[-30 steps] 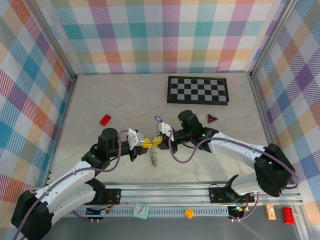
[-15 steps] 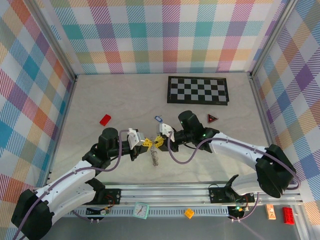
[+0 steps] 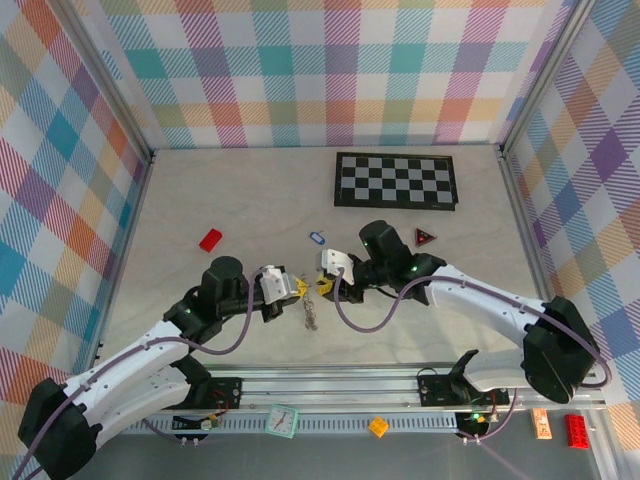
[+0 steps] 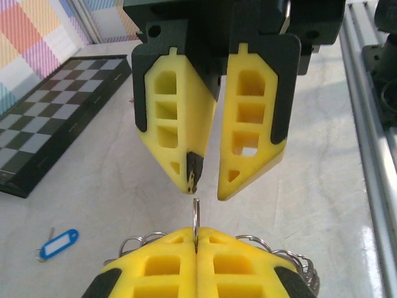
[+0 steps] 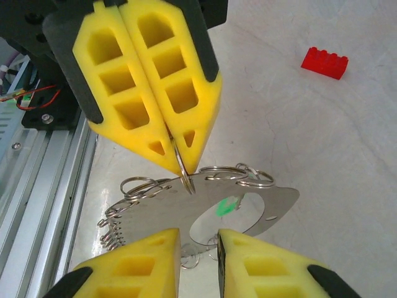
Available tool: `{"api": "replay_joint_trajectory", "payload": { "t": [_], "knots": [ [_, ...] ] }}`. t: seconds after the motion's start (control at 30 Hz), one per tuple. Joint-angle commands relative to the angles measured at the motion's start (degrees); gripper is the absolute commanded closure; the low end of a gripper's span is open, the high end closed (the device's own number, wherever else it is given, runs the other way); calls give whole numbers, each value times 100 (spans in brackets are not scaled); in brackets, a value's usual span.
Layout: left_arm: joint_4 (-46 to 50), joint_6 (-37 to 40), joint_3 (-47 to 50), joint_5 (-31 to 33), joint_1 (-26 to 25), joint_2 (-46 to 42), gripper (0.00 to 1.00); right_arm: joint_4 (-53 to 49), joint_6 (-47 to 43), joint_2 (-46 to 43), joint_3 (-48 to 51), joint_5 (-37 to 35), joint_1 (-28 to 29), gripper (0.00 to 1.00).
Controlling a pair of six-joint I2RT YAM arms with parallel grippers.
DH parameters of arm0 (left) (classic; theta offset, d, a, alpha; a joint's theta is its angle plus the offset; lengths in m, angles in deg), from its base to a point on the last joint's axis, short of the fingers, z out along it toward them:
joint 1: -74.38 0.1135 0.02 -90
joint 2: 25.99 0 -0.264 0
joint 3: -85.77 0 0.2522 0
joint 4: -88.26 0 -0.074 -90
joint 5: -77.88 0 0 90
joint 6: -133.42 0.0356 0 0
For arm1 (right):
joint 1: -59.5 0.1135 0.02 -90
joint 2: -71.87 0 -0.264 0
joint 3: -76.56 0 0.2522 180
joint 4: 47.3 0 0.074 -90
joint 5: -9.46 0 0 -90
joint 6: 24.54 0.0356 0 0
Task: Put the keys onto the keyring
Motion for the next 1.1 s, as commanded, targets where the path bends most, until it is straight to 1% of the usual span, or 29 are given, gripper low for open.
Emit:
{"api": "replay_joint_trajectory", "payload": {
  "t": [0.0, 0.33, 0.57, 0.77, 0.93, 1.07],
  "knots": [
    [67, 434, -249, 227, -104, -105, 100, -20, -124, -182, -61, 83, -10, 78],
    [109, 426, -316, 66, -132, 31, 100, 164, -89, 63, -227, 200, 72, 73],
    [78, 264, -333, -23, -140, 97, 100, 209, -129, 273, -374, 215, 153, 74],
    [99, 220, -351, -85, -140, 146, 100, 211, -147, 301, -401, 235, 179, 81],
    [77, 169, -360, -94, -140, 183, 100, 166, -160, 345, -433, 299, 198, 89],
    [33, 123, -369, -69, -140, 206, 100, 86, -187, 398, -480, 372, 223, 92]
  ]
}}
